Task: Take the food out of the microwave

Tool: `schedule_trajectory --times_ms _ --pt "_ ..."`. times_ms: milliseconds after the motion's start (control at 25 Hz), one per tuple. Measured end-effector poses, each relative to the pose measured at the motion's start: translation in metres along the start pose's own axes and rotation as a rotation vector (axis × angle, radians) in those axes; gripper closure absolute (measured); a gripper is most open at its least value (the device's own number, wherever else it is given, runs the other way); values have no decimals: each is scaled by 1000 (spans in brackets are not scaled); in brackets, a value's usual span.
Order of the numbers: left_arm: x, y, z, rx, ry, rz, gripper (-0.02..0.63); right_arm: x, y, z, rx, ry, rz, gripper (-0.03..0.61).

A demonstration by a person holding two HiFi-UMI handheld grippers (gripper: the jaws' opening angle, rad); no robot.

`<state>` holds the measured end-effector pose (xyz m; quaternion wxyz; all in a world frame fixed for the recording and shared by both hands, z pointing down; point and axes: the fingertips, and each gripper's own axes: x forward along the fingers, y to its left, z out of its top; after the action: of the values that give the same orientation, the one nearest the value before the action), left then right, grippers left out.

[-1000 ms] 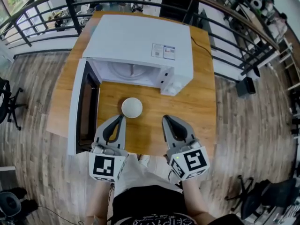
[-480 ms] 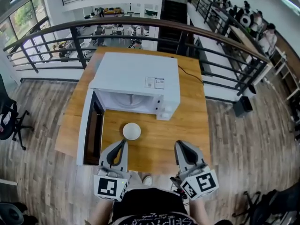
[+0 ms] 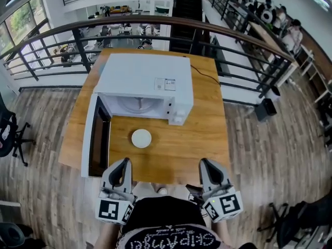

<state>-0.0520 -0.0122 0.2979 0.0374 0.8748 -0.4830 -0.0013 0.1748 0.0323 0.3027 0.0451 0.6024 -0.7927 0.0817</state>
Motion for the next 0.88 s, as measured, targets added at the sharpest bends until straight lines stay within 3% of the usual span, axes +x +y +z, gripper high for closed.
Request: schedule_trajectory --times_ms 160,400,880 --pt "-9 5 0 -36 5 40 583 -17 -6 -1 -5 13 -51 543" --pt "-9 -3 -4 5 18 21 583 -36 -23 -13 17 31 -142 543" --pt "-20 -1 -13 -28 33 28 582 -37 -13 -28 -21 93 -129 543"
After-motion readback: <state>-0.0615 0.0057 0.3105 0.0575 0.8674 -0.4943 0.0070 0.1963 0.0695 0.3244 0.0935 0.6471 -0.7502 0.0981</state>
